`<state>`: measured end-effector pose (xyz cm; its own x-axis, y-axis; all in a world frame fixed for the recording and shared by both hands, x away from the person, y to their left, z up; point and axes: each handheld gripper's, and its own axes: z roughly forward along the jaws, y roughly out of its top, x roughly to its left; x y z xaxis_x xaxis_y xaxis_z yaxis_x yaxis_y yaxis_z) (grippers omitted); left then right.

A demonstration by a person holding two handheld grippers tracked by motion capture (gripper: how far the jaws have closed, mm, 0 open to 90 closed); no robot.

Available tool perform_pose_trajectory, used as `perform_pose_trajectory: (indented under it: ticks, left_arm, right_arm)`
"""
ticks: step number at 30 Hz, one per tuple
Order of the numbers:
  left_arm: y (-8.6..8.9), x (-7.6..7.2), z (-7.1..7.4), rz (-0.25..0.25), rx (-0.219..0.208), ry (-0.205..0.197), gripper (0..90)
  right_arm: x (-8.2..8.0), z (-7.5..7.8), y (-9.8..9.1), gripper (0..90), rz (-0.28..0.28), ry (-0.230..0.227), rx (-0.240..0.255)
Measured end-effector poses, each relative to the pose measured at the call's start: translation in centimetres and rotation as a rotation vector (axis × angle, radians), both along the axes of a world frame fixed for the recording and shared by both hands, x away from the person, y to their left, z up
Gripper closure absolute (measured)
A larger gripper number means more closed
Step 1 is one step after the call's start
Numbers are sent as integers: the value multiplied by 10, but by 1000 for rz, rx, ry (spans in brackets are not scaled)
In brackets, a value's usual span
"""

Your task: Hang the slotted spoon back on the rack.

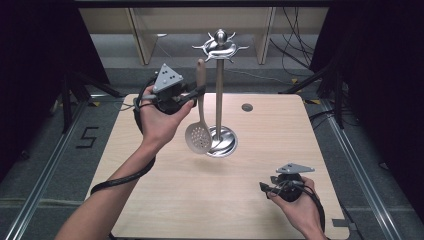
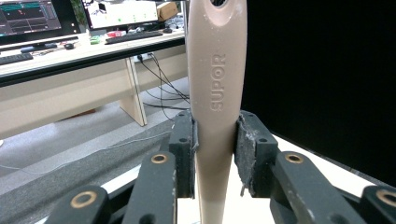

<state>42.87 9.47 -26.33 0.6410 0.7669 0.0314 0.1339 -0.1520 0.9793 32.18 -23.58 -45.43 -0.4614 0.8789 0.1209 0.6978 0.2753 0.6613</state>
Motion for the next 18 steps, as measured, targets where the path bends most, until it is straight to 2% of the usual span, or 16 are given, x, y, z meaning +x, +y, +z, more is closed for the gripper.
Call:
perform_pose_trajectory:
  ticks: [8, 10, 15, 17, 18]
  left_arm:
    - [-3, 3, 0, 2, -8, 14, 692]
    - [-4, 5, 0, 5, -7, 18, 691]
    - [-6, 7, 0, 5, -4, 26, 691]
    - [-7, 9, 0, 3, -4, 31, 692]
    - [-7, 9, 1, 2, -2, 33, 691]
  right_arm:
    - [0, 0, 0, 507, 1, 0, -3]
    - [-1, 0, 3, 507, -11, 23, 13]
    - [0, -1, 2, 507, -8, 13, 16]
    - [-1, 0, 3, 507, -19, 27, 24]
    - [0, -1, 2, 507, -1, 17, 8]
